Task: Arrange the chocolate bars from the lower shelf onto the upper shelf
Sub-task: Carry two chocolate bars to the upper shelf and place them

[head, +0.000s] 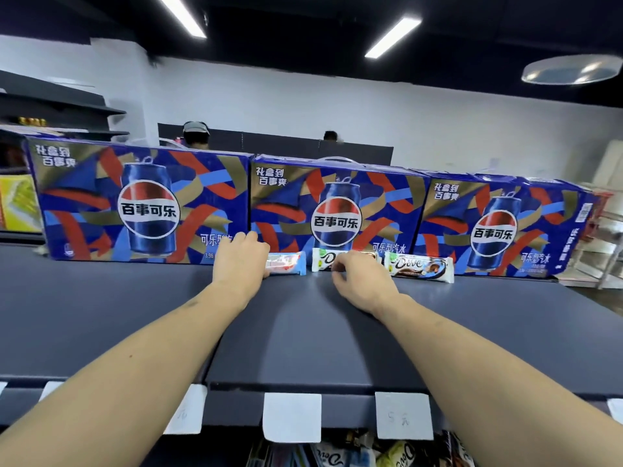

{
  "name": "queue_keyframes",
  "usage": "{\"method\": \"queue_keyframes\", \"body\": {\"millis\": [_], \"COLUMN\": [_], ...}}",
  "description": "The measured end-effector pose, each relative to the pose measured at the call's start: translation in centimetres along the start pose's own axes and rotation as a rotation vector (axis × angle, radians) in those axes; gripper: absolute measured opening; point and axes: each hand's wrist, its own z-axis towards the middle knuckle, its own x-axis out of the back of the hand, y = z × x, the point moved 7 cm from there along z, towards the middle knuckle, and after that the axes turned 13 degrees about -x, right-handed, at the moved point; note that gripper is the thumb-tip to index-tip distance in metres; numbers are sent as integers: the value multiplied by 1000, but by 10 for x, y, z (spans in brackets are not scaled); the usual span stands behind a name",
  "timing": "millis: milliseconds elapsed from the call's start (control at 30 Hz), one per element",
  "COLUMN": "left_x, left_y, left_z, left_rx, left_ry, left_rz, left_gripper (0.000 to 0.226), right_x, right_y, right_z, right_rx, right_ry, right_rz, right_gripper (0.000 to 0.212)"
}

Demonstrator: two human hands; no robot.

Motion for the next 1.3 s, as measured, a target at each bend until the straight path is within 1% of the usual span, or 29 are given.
{"method": "queue_keyframes", "body": {"millis": [167,300,467,800,967,1100,1300], "left_x": [-9,-12,-14,-15,-18,-20,-25], "left_y": [7,13,18,23,26,26,26], "left_z": [15,22,30,35,35,38,39], "left_rx": [-21,-34,-50,-78,-62,-30,-26], "left_ry": [39,51,34,74,119,129,138], "left_rz": [14,29,25,-23,-44,-93,-132], "left_gripper": [28,23,27,28,29,31,36], "right_x": [1,-2,-3,1,1,0,0], "right_y": [5,11,18,26,29,29,28], "right_z": [9,11,12,13,13,13,13], "right_rx": [-32,-51,-43,-29,-41,-43,-44], "right_ry": [15,20,48,86,78,72,57], "right_rz": [-10,-17,-11,-19,-23,-28,-32], "right_gripper": [13,14,13,14,15,15,16]}}
